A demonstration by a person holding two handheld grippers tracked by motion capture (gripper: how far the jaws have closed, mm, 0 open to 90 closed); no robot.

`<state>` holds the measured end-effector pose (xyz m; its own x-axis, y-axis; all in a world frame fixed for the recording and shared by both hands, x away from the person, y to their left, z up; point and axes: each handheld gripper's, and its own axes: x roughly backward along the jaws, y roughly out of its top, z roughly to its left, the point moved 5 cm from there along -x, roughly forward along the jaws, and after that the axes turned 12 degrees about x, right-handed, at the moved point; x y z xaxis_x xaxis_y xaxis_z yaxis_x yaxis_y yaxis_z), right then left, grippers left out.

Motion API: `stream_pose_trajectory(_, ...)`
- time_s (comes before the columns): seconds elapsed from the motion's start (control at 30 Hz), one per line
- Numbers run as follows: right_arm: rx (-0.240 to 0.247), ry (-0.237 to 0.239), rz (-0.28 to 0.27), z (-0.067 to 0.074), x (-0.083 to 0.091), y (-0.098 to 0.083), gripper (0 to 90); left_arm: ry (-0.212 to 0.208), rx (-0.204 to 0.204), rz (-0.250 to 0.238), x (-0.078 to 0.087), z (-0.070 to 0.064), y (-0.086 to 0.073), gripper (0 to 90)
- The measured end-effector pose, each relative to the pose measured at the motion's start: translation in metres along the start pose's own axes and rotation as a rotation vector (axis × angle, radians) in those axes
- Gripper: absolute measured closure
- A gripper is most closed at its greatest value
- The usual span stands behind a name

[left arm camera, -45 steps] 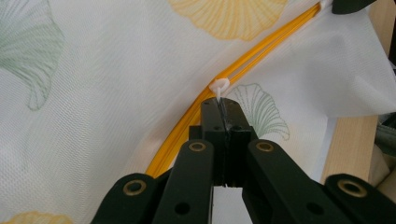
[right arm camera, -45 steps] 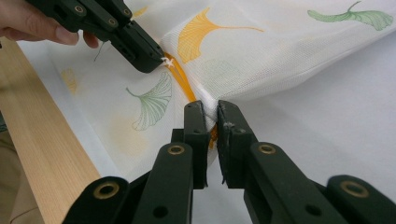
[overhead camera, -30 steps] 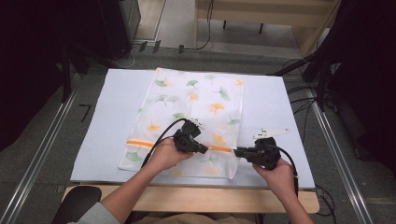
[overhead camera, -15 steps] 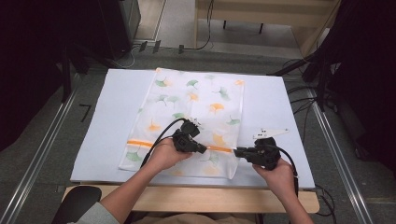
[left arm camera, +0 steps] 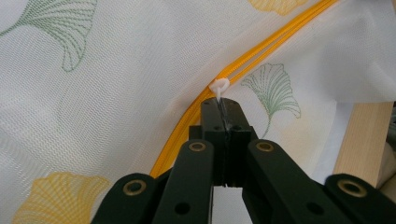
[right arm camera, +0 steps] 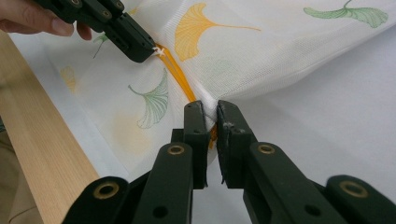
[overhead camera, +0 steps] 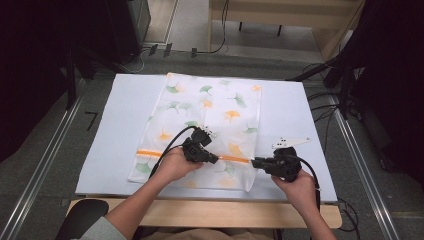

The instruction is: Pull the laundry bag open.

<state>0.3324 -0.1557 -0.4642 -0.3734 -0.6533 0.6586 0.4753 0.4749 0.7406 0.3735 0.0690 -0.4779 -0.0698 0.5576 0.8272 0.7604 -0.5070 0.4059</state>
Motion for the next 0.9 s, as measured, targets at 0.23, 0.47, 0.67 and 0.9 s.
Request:
stream_pose_trajectory(0.23, -0.005, 0.0, -0.004, -0.0007, 0.0006, -0.0001, 84.8, -0.01, 0.011, -0.002, 0.0004, 0.0006, 0.0003, 90.0)
stream_pose_trajectory(0.47, -0.007, 0.002, -0.003, -0.0011, 0.0012, -0.0005, 84.8, -0.013, 0.007, 0.0, 0.0007, 0.0004, 0.0004, 90.0)
stream_pose_trajectory(0.67, -0.011, -0.001, -0.001, -0.0021, 0.0019, -0.0011, 84.9, -0.016, 0.016, -0.001, 0.0013, 0.0013, 0.0001, 90.0)
stream_pose_trajectory(0.9, -0.017, -0.004, -0.002, -0.0047, 0.0038, -0.0026, 84.8, -0.004, 0.024, 0.002, 0.0037, 0.0063, -0.0011, 90.0)
